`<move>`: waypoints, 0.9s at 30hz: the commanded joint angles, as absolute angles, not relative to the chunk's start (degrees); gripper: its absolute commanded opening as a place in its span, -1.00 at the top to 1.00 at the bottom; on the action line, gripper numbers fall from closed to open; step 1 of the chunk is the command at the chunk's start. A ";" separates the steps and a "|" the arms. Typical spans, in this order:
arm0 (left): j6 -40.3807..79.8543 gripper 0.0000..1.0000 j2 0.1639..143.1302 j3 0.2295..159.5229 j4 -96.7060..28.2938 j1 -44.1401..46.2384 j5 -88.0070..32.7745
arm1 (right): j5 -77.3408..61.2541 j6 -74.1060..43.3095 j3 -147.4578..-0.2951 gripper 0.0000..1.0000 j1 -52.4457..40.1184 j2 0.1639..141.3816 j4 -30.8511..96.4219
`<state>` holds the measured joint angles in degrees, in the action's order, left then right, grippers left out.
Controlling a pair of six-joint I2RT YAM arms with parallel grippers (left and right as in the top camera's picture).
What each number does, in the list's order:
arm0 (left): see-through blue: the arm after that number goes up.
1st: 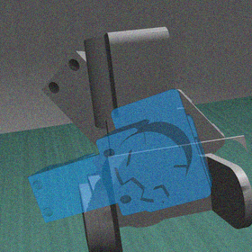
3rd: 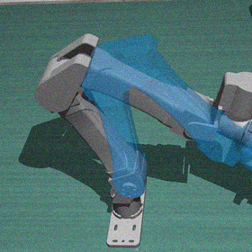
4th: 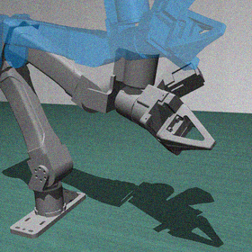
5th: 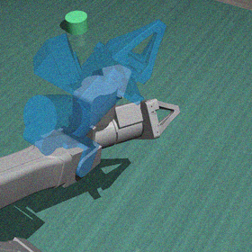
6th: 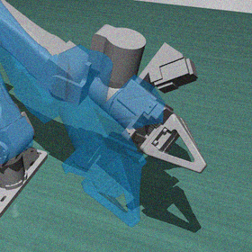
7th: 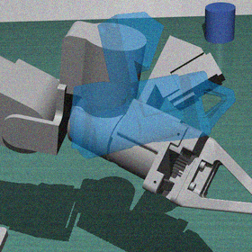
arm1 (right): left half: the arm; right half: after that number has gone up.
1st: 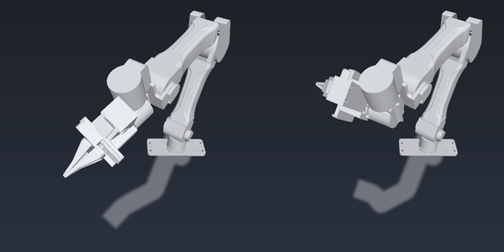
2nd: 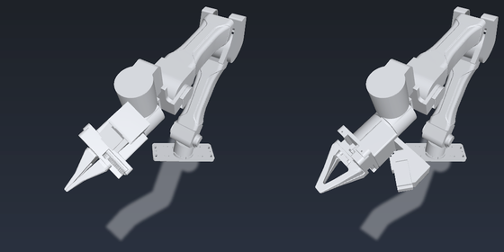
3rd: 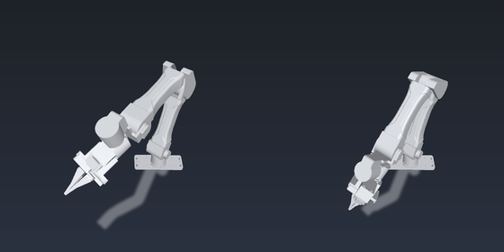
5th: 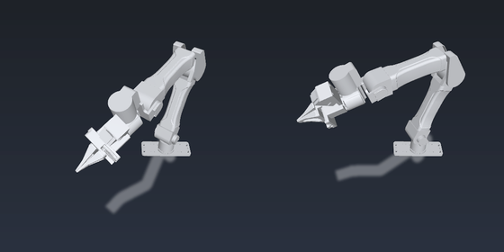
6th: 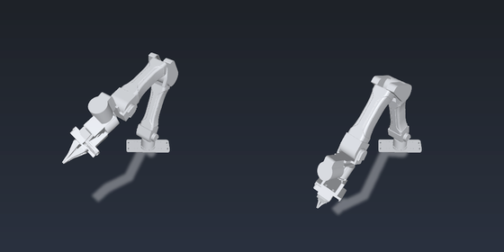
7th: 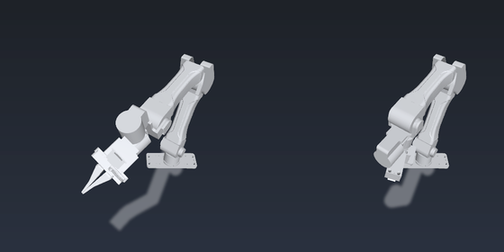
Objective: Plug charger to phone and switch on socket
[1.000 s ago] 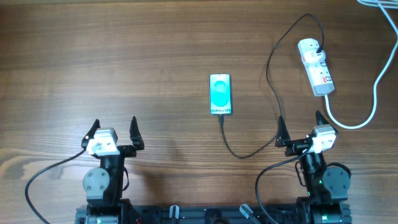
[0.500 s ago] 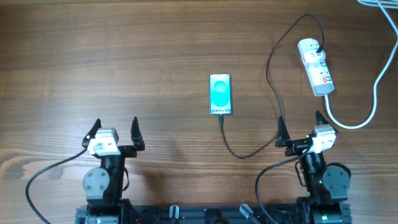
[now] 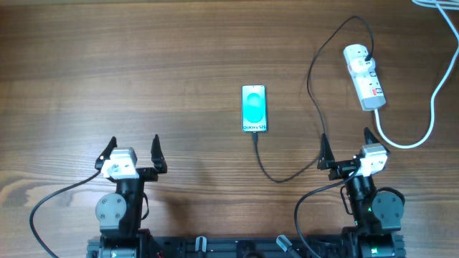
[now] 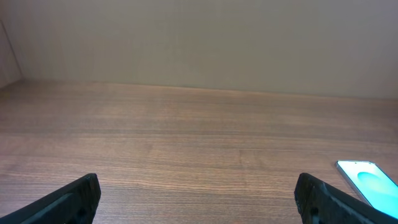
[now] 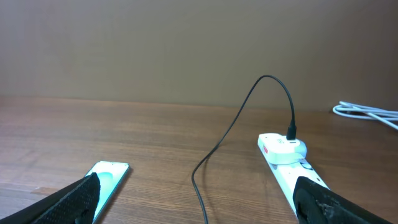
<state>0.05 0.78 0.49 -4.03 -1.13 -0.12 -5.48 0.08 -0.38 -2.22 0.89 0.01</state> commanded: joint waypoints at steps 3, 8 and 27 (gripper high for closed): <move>-1.04 -1.00 0.16 0.34 -4.54 -1.39 -1.48 | -4.67 -0.05 -0.30 -0.99 -2.39 0.27 -0.10; -1.04 -1.00 0.16 0.34 -4.51 -1.39 -1.48 | -4.67 -0.05 -0.30 -1.00 -2.39 0.27 -0.12; -2.57 -1.00 0.16 0.34 -4.34 -1.39 -1.48 | -4.67 -0.03 -0.30 -0.99 -2.39 0.27 -0.12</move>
